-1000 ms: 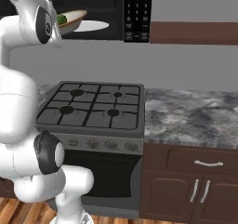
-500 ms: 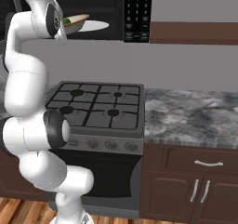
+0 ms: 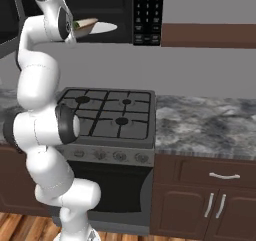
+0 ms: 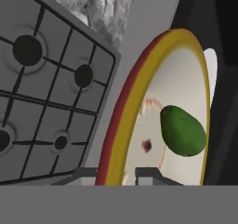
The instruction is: Pick the avocado from the sink and place it in the bowl. Then pick the bowl and place it in the microwave. Then close the microwave door and press the start button.
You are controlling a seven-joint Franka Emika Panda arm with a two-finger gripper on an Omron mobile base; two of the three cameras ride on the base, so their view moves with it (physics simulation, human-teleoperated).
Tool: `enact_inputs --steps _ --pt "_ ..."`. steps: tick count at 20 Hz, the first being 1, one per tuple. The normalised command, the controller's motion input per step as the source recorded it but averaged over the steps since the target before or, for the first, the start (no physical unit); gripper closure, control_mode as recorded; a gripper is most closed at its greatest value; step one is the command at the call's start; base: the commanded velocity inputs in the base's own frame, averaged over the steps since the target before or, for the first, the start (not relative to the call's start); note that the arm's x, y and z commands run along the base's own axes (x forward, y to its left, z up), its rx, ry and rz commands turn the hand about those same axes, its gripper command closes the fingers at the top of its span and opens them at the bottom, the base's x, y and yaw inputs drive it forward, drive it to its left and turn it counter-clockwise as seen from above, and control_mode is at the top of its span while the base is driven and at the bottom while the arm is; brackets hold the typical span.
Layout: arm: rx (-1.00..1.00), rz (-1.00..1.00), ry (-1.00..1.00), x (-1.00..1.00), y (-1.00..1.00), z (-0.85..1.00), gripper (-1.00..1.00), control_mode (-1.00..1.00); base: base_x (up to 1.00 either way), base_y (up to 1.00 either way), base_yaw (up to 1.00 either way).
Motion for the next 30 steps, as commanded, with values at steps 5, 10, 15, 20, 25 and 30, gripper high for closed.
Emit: enact_inputs --steps 5,10,15,20,25,30 --pt "0.0 0.0 0.0 0.66 0.08 0.0 1.0 -1.0 0.0 0.0 0.0" --pt "0.0 0.0 0.01 0.57 0.1 -0.01 1.0 -1.0 0.0 0.0 0.0" --pt "0.0 0.0 0.01 0.54 0.17 -0.15 1.0 -1.0 0.0 0.0 0.0" --pt "0.01 0.01 0.0 0.01 0.02 -0.03 -1.0 -1.0 0.0 0.0 0.0" --pt "0.03 0.0 0.0 -0.6 -0.06 0.0 -1.0 -1.0 0.0 0.0 0.0" --pt "0.05 0.0 -0.07 -1.0 -0.24 -0.4 -1.0 -1.0 0.0 0.0 0.0"
